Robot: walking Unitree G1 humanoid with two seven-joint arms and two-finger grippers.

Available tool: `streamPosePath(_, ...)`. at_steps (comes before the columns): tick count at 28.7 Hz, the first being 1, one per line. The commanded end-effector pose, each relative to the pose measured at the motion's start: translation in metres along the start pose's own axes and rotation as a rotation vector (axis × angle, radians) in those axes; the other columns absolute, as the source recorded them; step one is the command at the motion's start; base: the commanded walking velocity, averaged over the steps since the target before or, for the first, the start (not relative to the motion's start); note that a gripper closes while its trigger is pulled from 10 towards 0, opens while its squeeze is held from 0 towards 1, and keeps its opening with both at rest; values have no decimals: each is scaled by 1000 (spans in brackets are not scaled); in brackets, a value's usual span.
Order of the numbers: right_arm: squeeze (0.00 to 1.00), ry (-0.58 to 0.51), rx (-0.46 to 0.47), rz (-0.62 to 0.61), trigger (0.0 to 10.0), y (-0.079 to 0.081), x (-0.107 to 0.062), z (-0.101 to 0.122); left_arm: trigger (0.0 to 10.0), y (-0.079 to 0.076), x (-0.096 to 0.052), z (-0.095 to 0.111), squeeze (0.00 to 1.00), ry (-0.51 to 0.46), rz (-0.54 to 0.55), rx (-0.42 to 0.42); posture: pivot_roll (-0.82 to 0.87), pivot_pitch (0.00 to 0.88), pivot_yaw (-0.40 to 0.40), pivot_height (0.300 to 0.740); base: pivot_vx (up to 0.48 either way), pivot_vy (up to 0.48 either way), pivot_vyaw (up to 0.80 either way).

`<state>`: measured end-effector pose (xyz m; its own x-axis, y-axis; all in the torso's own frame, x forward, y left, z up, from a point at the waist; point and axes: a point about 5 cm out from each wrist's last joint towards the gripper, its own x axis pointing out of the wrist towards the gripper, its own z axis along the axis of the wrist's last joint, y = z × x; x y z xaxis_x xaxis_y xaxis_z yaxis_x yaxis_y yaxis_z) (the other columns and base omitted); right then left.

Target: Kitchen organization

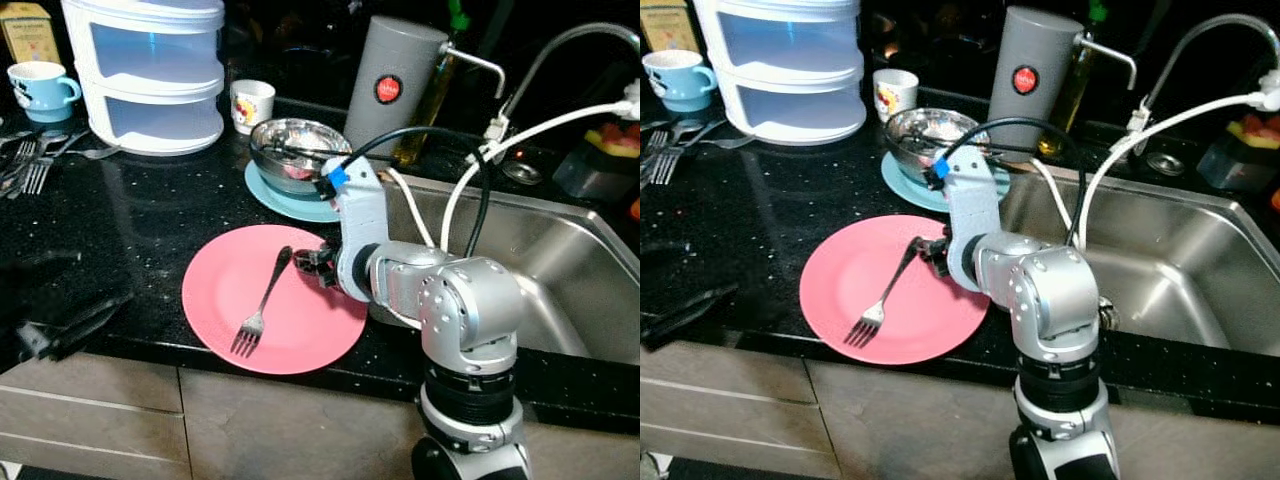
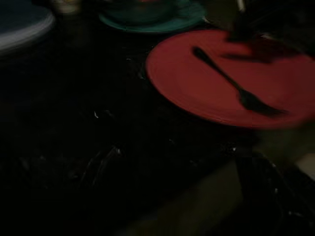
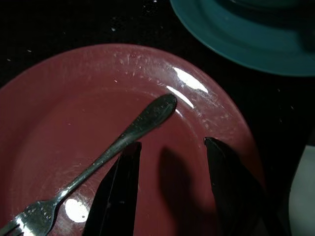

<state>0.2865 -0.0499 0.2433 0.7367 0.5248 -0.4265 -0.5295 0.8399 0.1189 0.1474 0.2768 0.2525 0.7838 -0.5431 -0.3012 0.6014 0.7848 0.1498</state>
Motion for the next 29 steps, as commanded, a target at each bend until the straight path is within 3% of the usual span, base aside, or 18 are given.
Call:
streamPosePath(1,0,62,27,20,10000,1,0,-8,10000,-5,-3,7,0,3,-45,34,137,0,-160,740,0,0,0)
streamPosePath(4,0,59,37,164,10000,15,1,-9,10000,-9,-14,8,0,9,-89,32,137,0,-160,740,0,0,0)
streamPosePath(10,0,75,25,269,10000,28,1,-15,10000,-13,-12,6,0,2,-106,38,137,0,-165,740,0,0,0)
streamPosePath(12,0,65,67,269,10000,30,3,-14,10000,-13,7,7,0,-64,-80,54,137,0,-166,740,0,0,0)
streamPosePath(14,0,65,67,269,10000,30,3,-14,10000,-13,7,7,0,-64,-80,54,137,0,-166,740,0,0,0)
streamPosePath(17,0,0,113,267,10000,28,4,-6,10000,-11,20,9,0,-128,-46,64,140,0,-164,740,0,0,0)
streamPosePath(18,0,-171,173,289,10000,25,4,12,10000,-12,37,13,0,-207,-26,66,140,0,-164,740,0,0,0)
streamPosePath(19,0,-171,173,289,10000,25,4,12,10000,-12,37,13,0,-207,-26,66,140,0,-164,740,0,0,0)
streamPosePath(21,0,-399,291,305,10000,15,-4,37,10000,-17,55,22,0,-323,-32,38,139,0,-159,740,0,0,0)
streamPosePath(22,0,-399,291,305,10000,15,-4,37,10000,-17,55,22,0,-323,-32,38,139,0,-159,740,0,0,0)
streamPosePath(23,0,-545,360,314,10000,7,-12,51,10000,-20,67,29,0,-395,-40,15,137,0,-150,740,0,0,0)
streamPosePath(24,0,-545,360,314,10000,7,-12,51,10000,-20,67,29,0,-395,-40,15,137,0,-150,740,0,0,0)
streamPosePath(27,0,-718,429,367,10000,-5,-25,66,10000,-23,81,39,0,-491,-36,-24,139,0,-139,740,0,0,0)
streamPosePath(28,0,-718,429,367,10000,-5,-25,66,10000,-23,81,39,0,-491,-36,-24,139,0,-139,740,0,0,0)
streamPosePath(29,0,-798,472,414,10000,-12,-32,72,10000,-24,89,48,0,-563,-30,-60,144,0,-130,740,0,0,0)
